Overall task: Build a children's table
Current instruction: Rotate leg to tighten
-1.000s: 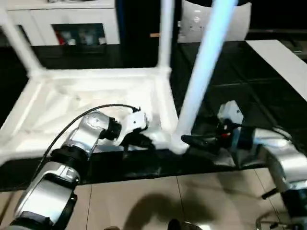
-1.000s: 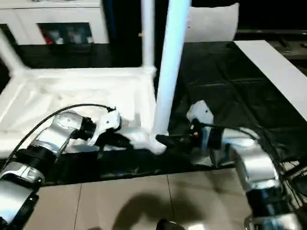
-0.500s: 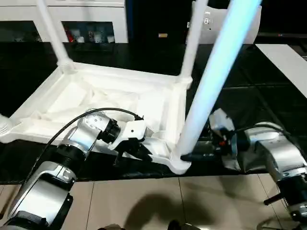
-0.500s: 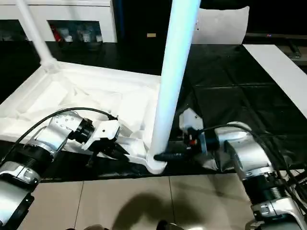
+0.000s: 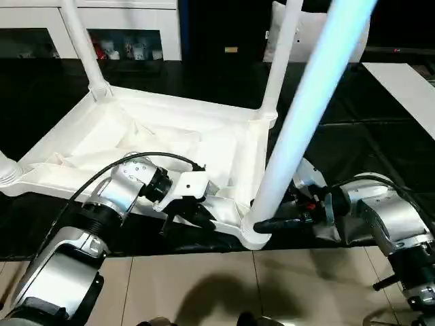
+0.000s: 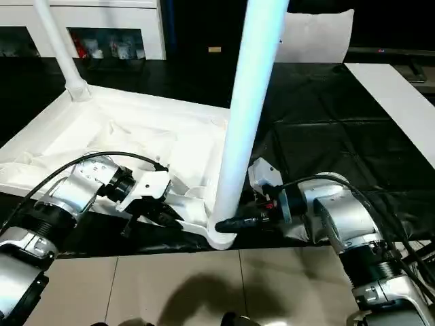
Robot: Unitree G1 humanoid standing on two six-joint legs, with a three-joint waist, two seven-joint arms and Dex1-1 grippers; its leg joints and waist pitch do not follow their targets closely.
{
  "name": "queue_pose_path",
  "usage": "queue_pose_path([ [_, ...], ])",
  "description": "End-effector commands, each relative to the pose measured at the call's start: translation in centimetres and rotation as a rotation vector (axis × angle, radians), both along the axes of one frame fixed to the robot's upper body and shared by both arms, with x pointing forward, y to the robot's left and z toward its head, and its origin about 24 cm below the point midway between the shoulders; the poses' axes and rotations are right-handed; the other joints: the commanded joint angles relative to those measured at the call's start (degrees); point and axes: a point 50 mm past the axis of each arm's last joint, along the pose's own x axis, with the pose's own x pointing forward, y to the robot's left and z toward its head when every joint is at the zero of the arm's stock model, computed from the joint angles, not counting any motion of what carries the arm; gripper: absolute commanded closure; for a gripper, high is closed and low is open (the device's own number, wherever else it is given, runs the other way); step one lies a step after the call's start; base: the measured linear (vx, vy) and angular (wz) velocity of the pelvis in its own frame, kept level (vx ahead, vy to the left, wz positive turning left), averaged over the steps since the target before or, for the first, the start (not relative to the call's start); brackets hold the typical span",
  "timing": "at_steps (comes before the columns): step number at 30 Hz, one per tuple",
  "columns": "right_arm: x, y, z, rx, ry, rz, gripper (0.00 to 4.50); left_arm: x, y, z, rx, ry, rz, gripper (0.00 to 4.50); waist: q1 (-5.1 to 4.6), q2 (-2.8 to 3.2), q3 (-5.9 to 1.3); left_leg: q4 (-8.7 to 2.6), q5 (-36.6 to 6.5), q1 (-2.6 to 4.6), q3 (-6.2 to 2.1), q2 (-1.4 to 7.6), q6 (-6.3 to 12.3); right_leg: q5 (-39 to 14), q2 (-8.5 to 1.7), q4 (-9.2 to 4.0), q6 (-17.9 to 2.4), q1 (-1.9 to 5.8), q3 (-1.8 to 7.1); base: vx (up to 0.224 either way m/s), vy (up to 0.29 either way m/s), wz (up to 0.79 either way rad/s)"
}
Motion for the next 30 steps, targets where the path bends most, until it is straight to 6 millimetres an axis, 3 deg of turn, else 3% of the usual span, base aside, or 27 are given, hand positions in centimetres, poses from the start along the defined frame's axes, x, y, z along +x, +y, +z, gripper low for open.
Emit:
queue_pose_path([
  [1, -0.2, 0.4, 0.3, 0.028, 0.033, 0.047, 2.45, 0.4, -0.7, 1.3, 0.002, -0.043, -0.058, 4.50, -0.29, -0.51, -4.42, -3.62, -2.62, -0.11, 0.27, 1.74, 7.86, -21.13, -4.15, -3.14, -5.14, 4.37, 3.86, 0.000, 0.000, 0.00],
  [7, -0.5, 1.3, 0.5, 0.100, 0.102, -0.013, 2.51, 0.8, -0.9, 1.7, -0.081, -0.012, 0.057, 4.50, -0.28, -0.43, -4.33, -3.64, -2.62, -0.16, 0.31, 1.71, 7.72, -21.02, -4.11, -3.21, -5.12, 4.43, 3.86, 0.000, 0.000, 0.00],
  [9, -0.2, 1.9, 0.4, 0.121, 0.097, -0.088, 2.51, 1.3, -1.1, 1.7, -0.092, -0.011, 0.146, 4.50, -0.46, -0.40, -4.19, -3.74, -3.25, -0.04, 0.29, 1.68, 6.64, -22.34, -4.13, -3.41, -4.85, 4.31, 3.78, 0.000, 0.000, 0.00],
  [12, 0.4, 2.9, -0.3, 0.107, 0.070, -0.220, 2.51, 1.9, -1.3, 1.7, -0.107, 0.001, 0.261, 4.50, -0.93, -0.45, -3.97, -3.73, -5.21, -0.01, 0.35, 0.92, 5.00, -27.54, -4.03, -4.39, -2.56, 4.38, 3.40, 0.000, 0.000, 0.00],
  [14, 1.0, 3.5, -0.7, 0.102, 0.067, -0.323, 2.51, 2.2, -1.8, 1.7, -0.119, 0.005, 0.321, 4.50, -1.72, -0.38, -3.92, -3.78, -5.38, -0.21, 0.10, 0.97, 3.97, -28.02, -3.93, -4.39, -2.09, 4.40, 3.15, 0.000, 0.000, 0.00],
  [16, 2.3, 5.3, -1.4, 0.109, 0.074, -0.534, 2.51, 2.9, -3.2, 1.9, -0.174, 0.013, 0.464, 4.50, -2.94, -0.41, -3.88, -3.71, -5.23, -0.79, -0.07, 0.80, 3.20, -27.62, -3.94, -4.37, -1.63, 4.66, 3.02, 0.000, 0.000, 0.00],
  [17, 2.5, 5.8, -1.6, 0.103, 0.070, -0.572, 2.51, 3.1, -3.6, 2.0, -0.185, 0.006, 0.497, 4.50, -3.66, -0.23, -3.84, -3.54, -5.79, -0.54, -0.15, 0.59, 2.62, -28.59, -3.86, -4.75, -1.54, 4.41, 2.70, 0.000, 0.000, 0.00],
  [18, 2.6, 6.0, -1.7, 0.100, 0.068, -0.584, 2.51, 3.2, -3.7, 2.0, -0.188, 0.002, 0.508, 4.50, -4.35, -0.43, -3.93, -3.45, -5.89, -0.70, -0.11, 0.16, 3.27, -28.77, -3.75, -4.91, -1.31, 4.65, 2.63, 0.000, 0.000, 0.00],
  [20, 3.2, 6.9, -1.9, 0.098, 0.068, -0.671, 2.52, 3.5, -4.4, 2.0, -0.205, -0.016, 0.564, 4.50, -4.87, -0.24, -3.85, -3.40, -5.34, -0.77, 0.05, 0.24, 4.87, -27.27, -3.65, -4.88, -1.97, 4.44, 2.90, 0.000, 0.000, 0.00],
  [21, 4.2, 8.3, -2.2, 0.098, 0.073, -0.818, 2.52, 4.1, -5.5, 2.1, -0.233, -0.040, 0.658, 4.50, -5.28, -0.13, -3.91, -3.32, -5.05, -0.74, 0.12, 0.18, 4.90, -26.69, -3.56, -4.79, -2.44, 4.23, 2.90, 0.000, 0.000, 0.00],
  [22, 4.3, 8.5, -2.2, 0.100, 0.077, -0.841, 2.52, 4.2, -5.7, 2.1, -0.236, -0.045, 0.673, 4.50, -5.50, -0.10, -3.90, -3.33, -5.34, -0.58, 0.10, 0.15, 4.58, -27.20, -3.57, -4.86, -2.63, 4.07, 2.80, 0.000, 0.000, 0.00],
  [24, 5.0, 9.1, -2.4, 0.104, 0.087, -0.948, 2.52, 4.5, -6.4, 2.1, -0.250, -0.059, 0.725, 4.50, -5.49, 0.05, -3.89, -3.41, -5.43, -0.38, 0.10, 0.08, 5.30, -27.26, -3.64, -5.07, -2.43, 4.19, 2.82, 0.000, 0.000, 0.00],
  [26, 5.3, 9.7, -2.4, 0.121, 0.088, -0.985, 2.52, 4.7, -6.8, 2.2, -0.259, -0.068, 0.761, 4.50, -5.42, 0.40, -4.08, -3.51, -3.85, -0.50, -0.16, 0.61, 6.06, -23.34, -3.68, -4.24, -3.70, 4.32, 3.07, 0.000, 0.000, 0.00],
  [27, 5.3, 10.3, -2.2, 0.143, 0.087, -1.015, 1.97, 4.8, -7.0, 2.4, -0.261, -0.078, 0.798, 4.50, -5.50, 0.44, -4.24, -3.45, -2.54, -0.63, -0.22, 0.87, 6.65, -20.01, -3.74, -3.74, -4.94, 4.37, 3.28, 0.000, 0.000, 0.00],
  [29, 5.5, 10.4, -2.0, 0.178, 0.086, -1.062, 1.97, 4.9, -7.1, 2.5, -0.257, -0.096, 0.807, 4.50, -5.46, 0.34, -4.27, -3.45, -1.00, -0.63, -0.28, 1.05, 8.02, -16.42, -3.81, -3.15, -6.76, 4.41, 3.50, 0.000, 0.000, 0.00],
  [30, 5.6, 10.3, -1.9, 0.185, 0.073, -1.072, 1.73, 4.8, -6.9, 2.4, -0.245, -0.106, 0.791, 4.50, -5.31, 0.53, -4.25, -3.46, -0.55, -0.53, -0.28, 1.01, 8.49, -15.58, -3.89, -3.02, -7.51, 4.42, 3.55, 0.000, 0.000, 0.00],
])
